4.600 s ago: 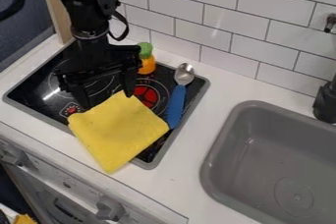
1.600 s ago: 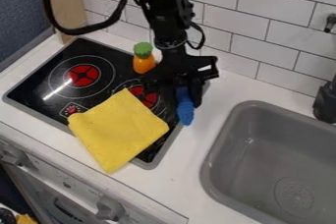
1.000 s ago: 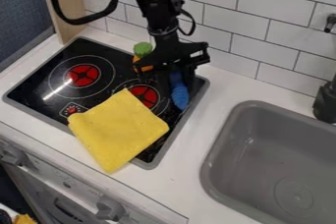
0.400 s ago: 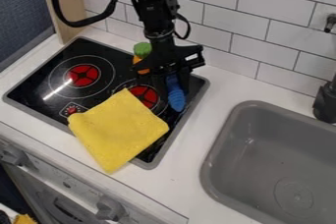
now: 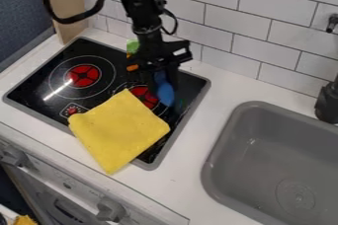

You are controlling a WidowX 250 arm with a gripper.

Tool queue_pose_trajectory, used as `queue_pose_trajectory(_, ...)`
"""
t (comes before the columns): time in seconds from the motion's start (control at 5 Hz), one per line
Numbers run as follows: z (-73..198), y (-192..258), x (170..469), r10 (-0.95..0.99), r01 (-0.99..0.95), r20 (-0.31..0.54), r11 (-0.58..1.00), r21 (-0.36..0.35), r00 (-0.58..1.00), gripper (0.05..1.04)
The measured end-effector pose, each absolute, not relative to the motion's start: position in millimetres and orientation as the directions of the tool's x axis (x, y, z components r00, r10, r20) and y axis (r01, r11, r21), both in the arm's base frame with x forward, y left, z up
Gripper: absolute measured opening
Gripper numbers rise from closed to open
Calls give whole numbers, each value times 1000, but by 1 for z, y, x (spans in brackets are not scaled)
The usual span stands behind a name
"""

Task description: Put the blue spoon on top of the left burner and yellow cloth

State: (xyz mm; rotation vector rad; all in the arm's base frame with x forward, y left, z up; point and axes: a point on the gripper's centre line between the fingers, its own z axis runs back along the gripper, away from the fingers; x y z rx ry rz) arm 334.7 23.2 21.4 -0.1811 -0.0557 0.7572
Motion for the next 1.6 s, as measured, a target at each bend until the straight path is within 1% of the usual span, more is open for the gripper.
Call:
queue_pose_trajectory(0.2,21,34,334,711,-701,-18,688,-189,703,437)
queue_pose_trajectory(0.6,17,64,320,783,-778,-37,611,-147,621,437)
queue_pose_trajectory(0.8,22,80,317,816,-809,-24,569,-147,578,437)
queue_pose_trajectory(1.2,30,108,295,880,-871,-28,464,-163,474,437)
queue_pose_trajectory(1.6,27,131,280,926,-919,-47,363,-155,374,437)
